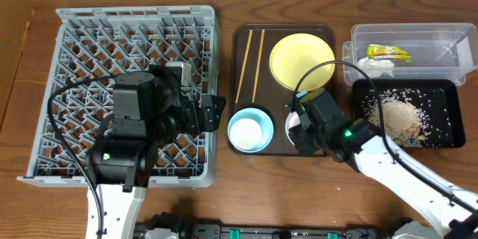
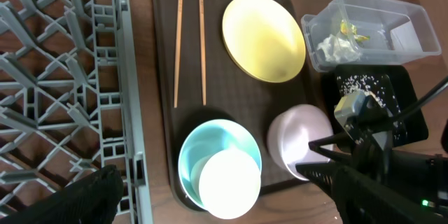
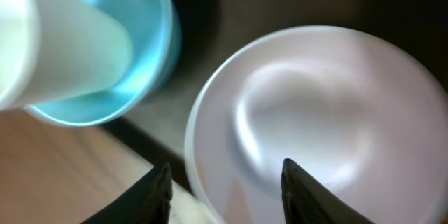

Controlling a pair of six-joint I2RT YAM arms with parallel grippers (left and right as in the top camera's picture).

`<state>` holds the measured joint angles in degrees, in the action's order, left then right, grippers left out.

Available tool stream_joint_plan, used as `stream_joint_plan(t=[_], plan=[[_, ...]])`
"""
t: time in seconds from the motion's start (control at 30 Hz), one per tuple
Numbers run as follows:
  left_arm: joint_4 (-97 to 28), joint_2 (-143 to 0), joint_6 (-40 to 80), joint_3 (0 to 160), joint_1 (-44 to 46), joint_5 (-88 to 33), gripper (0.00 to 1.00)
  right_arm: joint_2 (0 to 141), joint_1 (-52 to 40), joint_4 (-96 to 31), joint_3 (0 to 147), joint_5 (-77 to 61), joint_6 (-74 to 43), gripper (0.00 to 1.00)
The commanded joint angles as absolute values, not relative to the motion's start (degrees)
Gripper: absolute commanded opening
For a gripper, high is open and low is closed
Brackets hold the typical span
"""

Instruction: Sort waste into correct bins and load items into the dishwasher

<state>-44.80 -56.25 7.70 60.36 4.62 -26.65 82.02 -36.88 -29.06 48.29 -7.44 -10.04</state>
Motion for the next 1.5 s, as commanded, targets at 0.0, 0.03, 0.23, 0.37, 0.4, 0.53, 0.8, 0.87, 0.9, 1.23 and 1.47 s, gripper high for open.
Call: stream_joint_plan(t=[0.0, 0.03, 0.23, 0.37, 0.4, 0.53, 0.8, 0.87, 0.9, 1.23, 1.47], plan=[[-44.8, -56.1, 8.0, 61.3, 4.7, -27.0, 0.96, 80.9, -37.9, -31.2, 55.7, -11.9, -9.4, 0.53], [-44.8, -56.1, 8.0, 61.3, 4.7, -27.0, 0.96, 80.9, -37.9, -32.9, 58.1, -12.0, -9.4, 0.53], [-43.0, -56.1, 8.0, 61.3, 4.7, -27.0, 0.96, 81.0, -36.8, -36.9, 66.1, -12.1, -12.2, 0.47], [-42.6, -56.1, 8.0, 61.3, 4.7, -27.2, 0.96, 81.5, -36.2, -32.4, 66.8, -12.0, -17.3, 0.38], [-42.9, -56.1, 8.0, 61.3, 4.7, -27.2, 0.96, 82.0, -36.2, -31.3, 66.8, -11.8, -18.0, 0.38], [-43.3, -56.1, 8.0, 61.3, 4.7, -27.9, 0.96, 86.3, -35.6, -29.9, 67.7, -11.2, -20.5, 0.39], [-47.4, -56.9, 8.0, 61.1, 4.7, -27.9, 0.98, 88.6, -26.6, -39.6, 74.1, -11.2, -22.4, 0.40], [-47.3, -57.3, 8.0, 61.1, 4.7, -27.9, 0.98, 87.8, -23.2, -41.4, 75.3, -12.9, -23.7, 0.39], [-47.3, -57.5, 8.0, 61.1, 4.7, -27.9, 0.98, 87.2, -21.3, -41.8, 75.6, -14.9, -23.7, 0.39], [-44.5, -58.0, 8.0, 61.8, 10.1, -22.7, 0.95, 81.6, -11.9, -46.4, 75.7, -22.8, -19.4, 0.48], [-43.3, -57.7, 8.0, 61.9, 16.3, -17.0, 0.95, 81.6, -12.1, -49.6, 75.7, -23.2, -16.6, 0.44]])
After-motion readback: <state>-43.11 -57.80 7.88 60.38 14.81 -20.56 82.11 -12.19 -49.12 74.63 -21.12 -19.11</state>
